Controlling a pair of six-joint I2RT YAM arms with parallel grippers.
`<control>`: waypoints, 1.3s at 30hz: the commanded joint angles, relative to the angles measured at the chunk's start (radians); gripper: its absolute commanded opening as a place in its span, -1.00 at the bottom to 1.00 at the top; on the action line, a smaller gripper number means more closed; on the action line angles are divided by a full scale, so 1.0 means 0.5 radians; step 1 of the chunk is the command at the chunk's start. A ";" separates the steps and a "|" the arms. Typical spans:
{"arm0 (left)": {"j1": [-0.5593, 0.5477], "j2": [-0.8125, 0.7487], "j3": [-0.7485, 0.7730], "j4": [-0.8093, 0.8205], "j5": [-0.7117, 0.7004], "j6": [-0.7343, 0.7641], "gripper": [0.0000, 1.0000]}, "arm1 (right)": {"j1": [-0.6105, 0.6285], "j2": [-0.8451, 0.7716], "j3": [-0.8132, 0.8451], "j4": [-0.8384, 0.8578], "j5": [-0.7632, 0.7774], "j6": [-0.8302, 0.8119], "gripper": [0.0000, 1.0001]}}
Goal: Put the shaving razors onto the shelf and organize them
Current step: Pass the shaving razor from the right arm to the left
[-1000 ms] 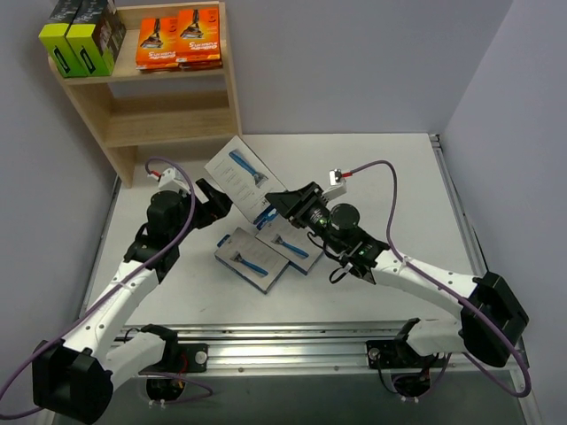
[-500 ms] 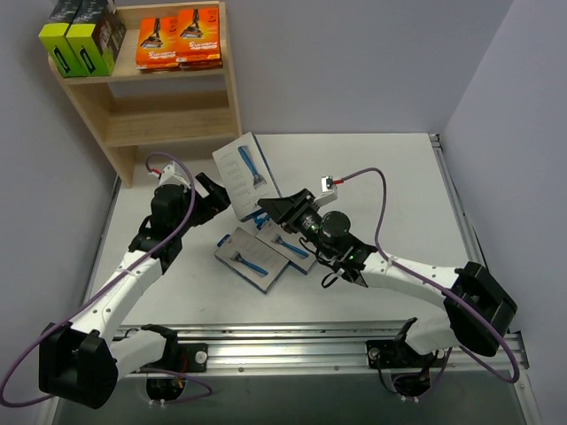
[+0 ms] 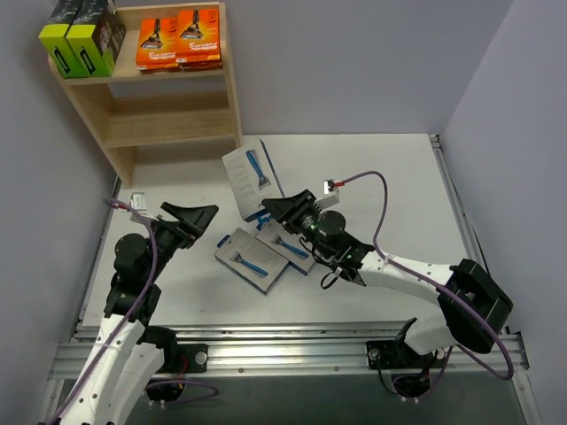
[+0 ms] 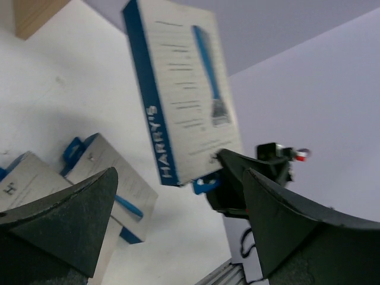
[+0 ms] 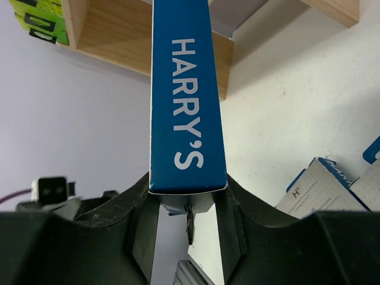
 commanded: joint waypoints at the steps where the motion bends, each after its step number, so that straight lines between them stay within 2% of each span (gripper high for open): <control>1: 0.023 -0.183 -0.163 0.229 0.098 -0.177 0.90 | -0.014 0.048 0.109 0.215 0.068 0.060 -1.00; 8: 0.026 -0.067 -0.399 0.845 0.306 -0.411 0.88 | 0.066 0.158 0.241 0.276 0.053 0.063 -1.00; 16: 0.026 0.046 -0.470 0.892 0.303 -0.408 0.88 | 0.170 0.250 0.345 0.322 0.071 0.078 -1.00; 26: 0.026 0.230 -0.516 1.361 0.239 -0.607 0.89 | 0.327 0.462 0.299 0.589 0.047 0.158 -1.00; 28: 0.026 0.270 -0.529 1.414 0.245 -0.650 0.96 | 0.348 0.468 0.296 0.647 0.059 0.155 -1.00; 30: 0.026 0.289 -0.571 1.503 0.254 -0.696 0.76 | 0.354 0.468 0.302 0.653 0.065 0.146 -1.00; 34: 0.041 0.212 -0.663 1.564 0.215 -0.794 0.20 | 0.351 0.435 0.293 0.620 0.102 0.140 -1.00; 35: 0.056 0.182 -0.682 1.549 0.205 -0.807 0.00 | 0.351 0.432 0.287 0.614 0.108 0.140 -1.00; 39: 0.139 -0.057 -0.731 1.399 0.184 -0.853 -0.14 | 0.348 0.395 0.223 0.607 0.160 0.170 -1.00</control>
